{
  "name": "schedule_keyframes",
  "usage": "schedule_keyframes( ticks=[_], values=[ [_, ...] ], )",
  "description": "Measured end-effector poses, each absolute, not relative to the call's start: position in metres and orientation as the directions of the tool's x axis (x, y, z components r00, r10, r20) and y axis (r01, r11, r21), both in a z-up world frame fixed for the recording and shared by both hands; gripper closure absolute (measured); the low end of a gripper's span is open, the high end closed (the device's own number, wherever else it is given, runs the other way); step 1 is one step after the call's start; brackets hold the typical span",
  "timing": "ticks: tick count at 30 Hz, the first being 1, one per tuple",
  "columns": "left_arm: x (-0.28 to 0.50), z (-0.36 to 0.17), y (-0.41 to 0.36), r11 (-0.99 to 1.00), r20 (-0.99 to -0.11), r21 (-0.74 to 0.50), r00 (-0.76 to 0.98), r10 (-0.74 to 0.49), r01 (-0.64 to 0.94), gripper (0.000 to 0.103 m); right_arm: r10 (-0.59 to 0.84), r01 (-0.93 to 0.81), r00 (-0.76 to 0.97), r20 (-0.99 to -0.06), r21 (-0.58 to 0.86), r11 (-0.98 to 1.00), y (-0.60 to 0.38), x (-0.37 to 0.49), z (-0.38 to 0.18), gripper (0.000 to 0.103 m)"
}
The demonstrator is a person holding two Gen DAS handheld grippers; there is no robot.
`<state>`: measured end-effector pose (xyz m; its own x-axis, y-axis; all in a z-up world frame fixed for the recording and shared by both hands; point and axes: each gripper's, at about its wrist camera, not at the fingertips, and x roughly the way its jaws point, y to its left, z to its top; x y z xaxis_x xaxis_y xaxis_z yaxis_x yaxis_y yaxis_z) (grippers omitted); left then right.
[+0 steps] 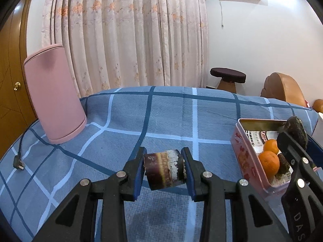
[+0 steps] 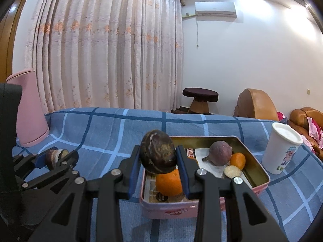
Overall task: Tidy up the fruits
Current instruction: 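Carry the root slice over the tin with the left tool while the right tool holds the dark fruit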
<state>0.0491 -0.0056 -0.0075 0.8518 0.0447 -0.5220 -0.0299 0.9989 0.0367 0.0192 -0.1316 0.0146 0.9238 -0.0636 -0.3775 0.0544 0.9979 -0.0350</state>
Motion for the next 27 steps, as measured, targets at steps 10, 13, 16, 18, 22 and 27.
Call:
schedule_keyframes(
  ticks=[10, 13, 16, 18, 22, 27],
  values=[
    [0.031, -0.006, -0.029, 0.999, -0.514, 0.034, 0.858, -0.013, 0.036, 0.066, -0.066, 0.038, 0.932, -0.357, -0.086, 0.996, -0.139, -0.009, 0.014, 0.066],
    [0.028, -0.006, -0.039, 0.998, -0.519, 0.030, 0.854, -0.037, 0.061, 0.066, -0.083, 0.053, 0.932, -0.353, -0.093, 0.994, -0.151, -0.016, 0.014, 0.066],
    [0.024, -0.006, -0.050, 0.996, -0.516, 0.023, 0.854, -0.062, 0.086, 0.066, -0.091, 0.066, 0.928, -0.361, -0.083, 0.994, -0.164, -0.020, 0.013, 0.066],
    [0.021, -0.005, -0.057, 0.995, -0.514, 0.026, 0.855, -0.070, 0.097, 0.066, -0.096, 0.073, 0.926, -0.364, -0.077, 0.994, -0.173, -0.023, 0.013, 0.066],
    [0.015, -0.005, -0.069, 0.993, -0.512, 0.025, 0.854, -0.089, 0.119, 0.066, -0.115, 0.090, 0.927, -0.358, -0.084, 0.992, -0.188, -0.029, 0.013, 0.066],
    [0.009, -0.003, -0.088, 0.986, -0.508, 0.036, 0.852, -0.122, 0.163, 0.066, -0.130, 0.109, 0.924, -0.361, -0.077, 0.991, -0.204, -0.036, 0.014, 0.066]
  ],
)
